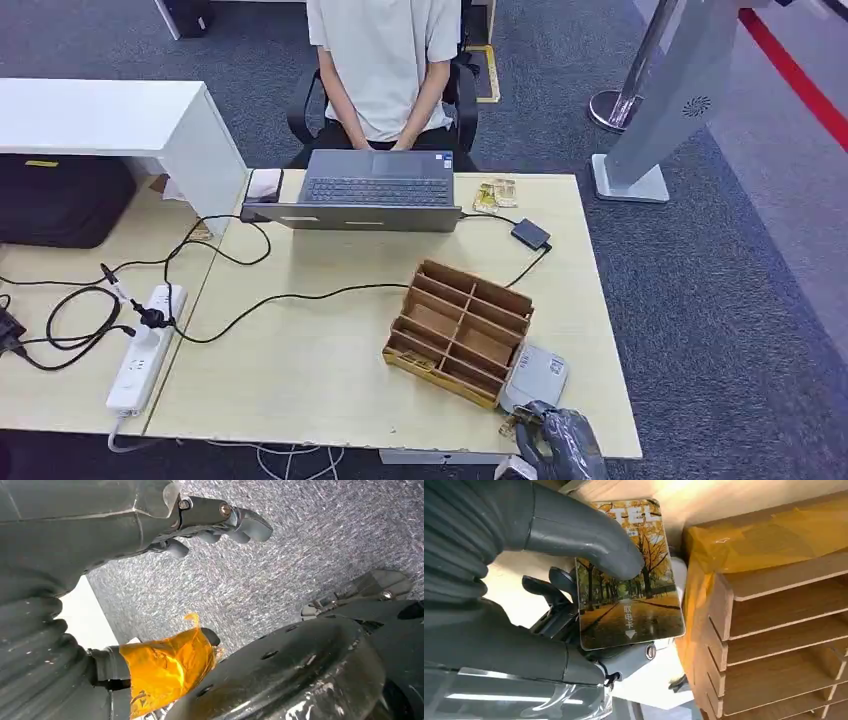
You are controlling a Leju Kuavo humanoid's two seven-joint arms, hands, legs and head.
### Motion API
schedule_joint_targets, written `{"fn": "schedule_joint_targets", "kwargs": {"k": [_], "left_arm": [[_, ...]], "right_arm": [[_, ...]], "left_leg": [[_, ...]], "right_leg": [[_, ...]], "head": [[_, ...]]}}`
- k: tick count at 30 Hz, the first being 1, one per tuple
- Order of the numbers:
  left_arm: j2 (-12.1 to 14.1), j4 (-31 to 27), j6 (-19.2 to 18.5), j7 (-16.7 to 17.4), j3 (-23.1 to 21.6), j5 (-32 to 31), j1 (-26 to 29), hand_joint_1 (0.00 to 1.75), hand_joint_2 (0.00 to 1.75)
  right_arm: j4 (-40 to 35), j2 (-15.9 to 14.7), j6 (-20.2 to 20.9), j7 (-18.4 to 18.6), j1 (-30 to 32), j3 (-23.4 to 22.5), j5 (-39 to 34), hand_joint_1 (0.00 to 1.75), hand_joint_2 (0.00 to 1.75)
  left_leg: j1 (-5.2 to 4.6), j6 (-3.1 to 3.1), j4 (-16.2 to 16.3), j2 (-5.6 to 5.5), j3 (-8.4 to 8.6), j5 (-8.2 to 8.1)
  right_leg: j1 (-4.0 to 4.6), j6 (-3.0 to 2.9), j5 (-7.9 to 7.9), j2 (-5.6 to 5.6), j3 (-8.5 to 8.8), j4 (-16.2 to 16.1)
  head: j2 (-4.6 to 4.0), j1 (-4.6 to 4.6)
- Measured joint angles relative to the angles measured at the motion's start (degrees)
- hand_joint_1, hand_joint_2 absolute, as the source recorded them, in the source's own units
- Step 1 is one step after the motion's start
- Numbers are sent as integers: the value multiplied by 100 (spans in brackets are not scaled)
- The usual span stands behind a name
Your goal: Pass the card to the sensor for recognition and then transmit it.
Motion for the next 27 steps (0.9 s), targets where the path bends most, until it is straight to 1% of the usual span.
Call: {"fn": "schedule_joint_targets", "kwargs": {"k": [4,9,12,16,20,22,24,27], "left_arm": [[0,0,0,2,-66,-44,-2,0,175],[4,0,-35,0,-144,-125,-1,0,175],[9,0,-50,-18,-208,-177,6,0,175],[20,0,-100,-76,-299,-245,5,0,175],[46,0,-125,-142,-454,-256,4,0,175],[55,0,-149,-168,-525,-256,7,0,175],[61,0,-157,-184,-603,-256,5,0,175],[70,0,-190,-201,-715,-256,5,0,175]], "right_arm": [[127,37,-63,-2,-114,146,-22,175,175],[30,20,-111,4,-213,107,42,175,175],[-158,4,4,-37,-246,-77,243,175,175],[-655,-37,280,-149,-457,-655,485,175,175],[-1014,-122,520,-142,-1010,-1173,512,175,175],[-1102,-164,621,-109,-1329,-1349,522,175,175],[-1139,-206,691,-63,-1647,-1454,540,175,175],[-1143,-256,879,127,-2199,-1482,586,175,175]], "left_leg": [[0,0,0,9,2,0],[-1,0,0,10,1,0],[-1,-3,0,8,-4,3],[-2,-3,1,11,-5,4],[-5,-1,3,12,1,6],[-5,-1,3,12,0,7],[-5,-2,3,14,2,7],[-5,-7,3,18,1,10]], "right_leg": [[0,0,0,3,1,0],[0,-1,3,3,1,0],[-1,-2,6,1,1,1],[-1,-5,10,4,0,2],[-3,-6,15,5,-1,2],[-2,-4,18,5,-1,2],[-2,-4,19,7,-1,2],[-2,-5,20,14,-3,4]], "head": [[0,-2],[0,-2],[0,-2],[0,-2],[0,0],[0,-2],[0,-2],[0,-2]]}}
